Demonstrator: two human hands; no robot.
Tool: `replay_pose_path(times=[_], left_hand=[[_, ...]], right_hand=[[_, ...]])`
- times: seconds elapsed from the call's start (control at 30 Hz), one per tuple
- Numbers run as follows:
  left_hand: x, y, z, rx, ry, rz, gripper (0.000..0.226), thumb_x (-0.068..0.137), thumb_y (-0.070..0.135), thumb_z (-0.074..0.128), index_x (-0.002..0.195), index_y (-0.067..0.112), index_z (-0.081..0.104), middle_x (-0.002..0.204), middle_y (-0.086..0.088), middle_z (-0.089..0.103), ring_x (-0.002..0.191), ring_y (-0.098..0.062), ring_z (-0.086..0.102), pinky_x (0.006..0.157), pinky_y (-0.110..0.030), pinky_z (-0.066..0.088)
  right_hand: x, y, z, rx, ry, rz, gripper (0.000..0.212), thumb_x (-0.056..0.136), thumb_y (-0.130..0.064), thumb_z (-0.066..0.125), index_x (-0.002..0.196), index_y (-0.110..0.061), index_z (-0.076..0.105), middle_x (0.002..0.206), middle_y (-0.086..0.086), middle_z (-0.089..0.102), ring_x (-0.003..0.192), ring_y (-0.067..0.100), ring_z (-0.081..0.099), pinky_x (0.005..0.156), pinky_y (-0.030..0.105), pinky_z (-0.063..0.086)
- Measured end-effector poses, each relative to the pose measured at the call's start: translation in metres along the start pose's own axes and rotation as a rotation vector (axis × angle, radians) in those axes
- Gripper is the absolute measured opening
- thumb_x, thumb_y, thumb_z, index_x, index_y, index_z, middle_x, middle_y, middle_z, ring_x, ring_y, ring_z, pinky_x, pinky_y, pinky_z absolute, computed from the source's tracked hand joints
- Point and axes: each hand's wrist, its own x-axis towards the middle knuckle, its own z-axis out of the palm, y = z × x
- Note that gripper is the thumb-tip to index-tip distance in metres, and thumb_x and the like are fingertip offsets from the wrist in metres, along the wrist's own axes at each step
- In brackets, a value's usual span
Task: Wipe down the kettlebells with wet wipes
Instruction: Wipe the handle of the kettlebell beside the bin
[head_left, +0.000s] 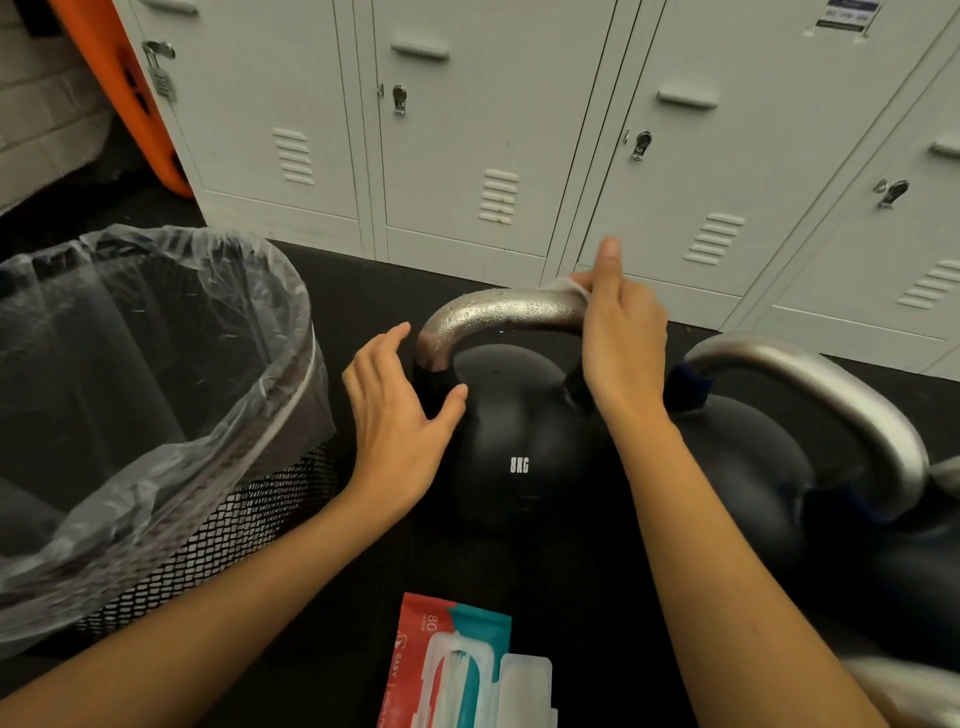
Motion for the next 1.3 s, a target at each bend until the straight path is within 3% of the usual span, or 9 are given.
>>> replay_pose_path(times=[0.2, 0.33, 0.53, 0.67, 0.77, 0.87, 1.07, 1.2, 1.3], left_hand=[[0.001, -0.005, 0.004, -0.125, -0.054, -0.078, 0.068, 0.086, 0.024, 0.068, 0.142, 0.018, 0.029, 0.126, 0.009, 0.038, 0.118, -0.002, 0.025, 0.1, -0.021, 0.024], [0.0, -0.008, 0.005, -0.163, -0.066, -0.082, 0.061, 0.088, 0.022, 0.066, 0.14, 0.017, 0.034, 0.121, 0.012, 0.04, 0.117, -0.011, 0.039, 0.1, -0.027, 0.033], [0.003, -0.012, 0.004, -0.156, -0.076, -0.093, 0.062, 0.086, 0.025, 0.068, 0.139, 0.02, 0.035, 0.12, 0.013, 0.042, 0.118, -0.016, 0.046, 0.099, -0.032, 0.039], [0.004, -0.013, 0.003, -0.161, -0.079, -0.095, 0.064, 0.086, 0.025, 0.069, 0.139, 0.02, 0.034, 0.118, 0.014, 0.043, 0.117, -0.015, 0.047, 0.098, -0.03, 0.039], [0.004, -0.014, 0.003, -0.161, -0.086, -0.093, 0.064, 0.085, 0.025, 0.069, 0.139, 0.02, 0.034, 0.118, 0.014, 0.045, 0.117, -0.015, 0.047, 0.098, -0.031, 0.039], [0.004, -0.014, 0.003, -0.157, -0.086, -0.093, 0.064, 0.085, 0.025, 0.07, 0.138, 0.02, 0.035, 0.118, 0.014, 0.044, 0.116, -0.014, 0.047, 0.095, -0.026, 0.037], [0.002, -0.016, 0.003, -0.17, -0.107, -0.087, 0.059, 0.087, 0.027, 0.067, 0.137, 0.022, 0.036, 0.122, 0.015, 0.042, 0.118, -0.008, 0.044, 0.093, -0.022, 0.034], [0.002, -0.017, 0.004, -0.171, -0.107, -0.09, 0.057, 0.087, 0.027, 0.067, 0.136, 0.023, 0.037, 0.12, 0.016, 0.042, 0.12, -0.01, 0.045, 0.094, -0.022, 0.034], [0.003, -0.018, 0.004, -0.168, -0.102, -0.091, 0.057, 0.087, 0.027, 0.067, 0.135, 0.023, 0.037, 0.12, 0.015, 0.043, 0.12, -0.01, 0.046, 0.096, -0.023, 0.036]], right_hand=[[-0.021, 0.03, 0.005, 0.185, 0.152, -0.095, 0.032, 0.104, -0.036, 0.046, 0.102, -0.023, 0.075, 0.085, -0.011, 0.066, 0.08, -0.006, 0.055, 0.076, 0.008, 0.041], [-0.021, 0.043, 0.003, 0.24, 0.218, 0.09, 0.043, 0.102, -0.04, 0.047, 0.06, -0.03, 0.05, 0.055, -0.015, 0.04, 0.058, 0.001, 0.037, 0.061, 0.017, 0.034], [-0.008, 0.033, -0.001, 0.256, 0.178, 0.213, 0.063, 0.099, -0.036, 0.051, 0.038, -0.03, 0.042, 0.045, -0.012, 0.028, 0.051, 0.006, 0.027, 0.057, 0.025, 0.028], [-0.002, 0.033, -0.002, 0.31, 0.146, 0.263, 0.046, 0.098, -0.035, 0.053, 0.053, -0.028, 0.047, 0.053, -0.012, 0.037, 0.057, 0.006, 0.034, 0.061, 0.026, 0.031], [-0.003, 0.039, -0.002, 0.378, 0.077, 0.435, 0.024, 0.102, -0.037, 0.046, 0.092, -0.026, 0.065, 0.083, -0.006, 0.059, 0.079, 0.006, 0.05, 0.071, 0.02, 0.036], [0.003, 0.039, -0.003, 0.381, 0.013, 0.57, 0.028, 0.102, -0.032, 0.041, 0.114, -0.018, 0.062, 0.091, 0.001, 0.059, 0.076, 0.01, 0.048, 0.066, 0.024, 0.035], [0.011, 0.013, -0.009, 0.297, 0.043, 0.507, 0.027, 0.096, -0.033, 0.046, 0.104, -0.015, 0.064, 0.086, 0.003, 0.054, 0.072, 0.013, 0.045, 0.061, 0.026, 0.033], [-0.006, 0.02, -0.006, 0.386, 0.148, 0.466, 0.029, 0.098, -0.033, 0.05, 0.074, -0.024, 0.063, 0.074, -0.003, 0.053, 0.07, 0.009, 0.046, 0.063, 0.023, 0.035], [-0.02, 0.037, 0.001, 0.397, 0.237, 0.484, 0.033, 0.1, -0.038, 0.05, 0.076, -0.025, 0.069, 0.075, -0.006, 0.058, 0.073, 0.006, 0.051, 0.063, 0.02, 0.037]])
